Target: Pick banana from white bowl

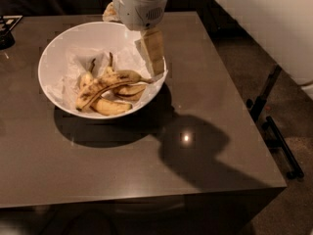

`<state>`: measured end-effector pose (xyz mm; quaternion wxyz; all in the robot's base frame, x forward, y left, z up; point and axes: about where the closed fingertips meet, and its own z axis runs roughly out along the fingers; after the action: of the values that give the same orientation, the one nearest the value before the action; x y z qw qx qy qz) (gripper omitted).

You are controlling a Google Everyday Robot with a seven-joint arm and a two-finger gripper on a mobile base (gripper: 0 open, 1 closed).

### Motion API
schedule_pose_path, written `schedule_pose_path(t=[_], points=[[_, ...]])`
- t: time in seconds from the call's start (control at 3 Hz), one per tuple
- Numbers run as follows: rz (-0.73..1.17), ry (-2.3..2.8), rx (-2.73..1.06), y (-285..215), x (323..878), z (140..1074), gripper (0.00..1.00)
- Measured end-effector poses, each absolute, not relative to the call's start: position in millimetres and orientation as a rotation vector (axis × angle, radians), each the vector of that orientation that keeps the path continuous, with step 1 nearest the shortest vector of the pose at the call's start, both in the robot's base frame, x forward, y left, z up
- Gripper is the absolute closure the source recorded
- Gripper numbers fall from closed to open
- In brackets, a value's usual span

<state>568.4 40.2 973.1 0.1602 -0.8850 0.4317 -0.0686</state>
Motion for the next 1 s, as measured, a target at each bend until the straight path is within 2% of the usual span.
schedule_pose_path(t=[0.67,1.0], points=[[-0.133,1.164,-2.55,68,573,958,0.0],[-0.061,1.157,-2.581,84,582,936,0.09]])
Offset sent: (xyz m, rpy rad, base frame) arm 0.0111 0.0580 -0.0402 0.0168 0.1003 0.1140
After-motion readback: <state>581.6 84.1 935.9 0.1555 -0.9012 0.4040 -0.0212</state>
